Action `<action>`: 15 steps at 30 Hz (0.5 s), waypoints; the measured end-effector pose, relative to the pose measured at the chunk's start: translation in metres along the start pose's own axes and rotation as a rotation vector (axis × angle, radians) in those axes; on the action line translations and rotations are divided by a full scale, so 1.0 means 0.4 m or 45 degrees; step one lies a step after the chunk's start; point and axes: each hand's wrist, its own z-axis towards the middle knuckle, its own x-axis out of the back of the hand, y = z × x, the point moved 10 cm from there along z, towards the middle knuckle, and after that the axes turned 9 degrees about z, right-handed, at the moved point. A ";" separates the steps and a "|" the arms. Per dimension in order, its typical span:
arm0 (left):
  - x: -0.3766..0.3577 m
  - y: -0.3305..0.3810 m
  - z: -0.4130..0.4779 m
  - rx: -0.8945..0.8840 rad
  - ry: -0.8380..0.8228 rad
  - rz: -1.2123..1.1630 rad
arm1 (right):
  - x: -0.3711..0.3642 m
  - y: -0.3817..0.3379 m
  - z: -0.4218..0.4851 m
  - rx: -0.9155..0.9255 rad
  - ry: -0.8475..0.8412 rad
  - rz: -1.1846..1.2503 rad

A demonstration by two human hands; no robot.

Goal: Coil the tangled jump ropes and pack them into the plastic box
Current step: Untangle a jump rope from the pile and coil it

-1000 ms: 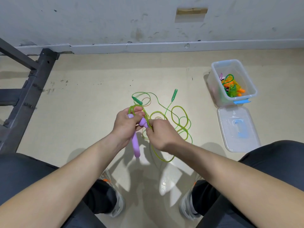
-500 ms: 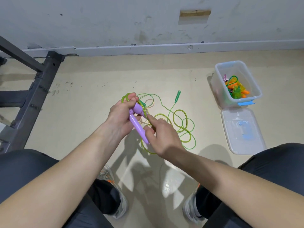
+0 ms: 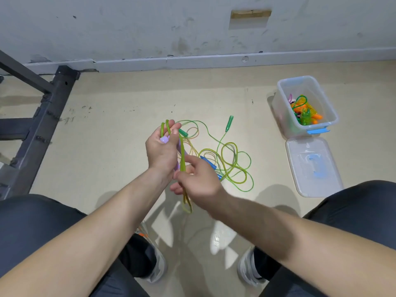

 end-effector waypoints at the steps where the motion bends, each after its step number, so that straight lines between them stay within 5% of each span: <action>1: -0.001 0.006 0.002 -0.031 -0.009 0.016 | 0.002 0.009 -0.012 0.023 0.060 0.024; 10: -0.019 0.006 0.021 0.065 -0.049 -0.099 | -0.039 0.009 -0.036 0.315 -0.081 -0.661; 15: -0.063 -0.004 0.014 0.141 -0.267 -0.166 | -0.025 -0.014 -0.039 0.391 -0.065 -0.955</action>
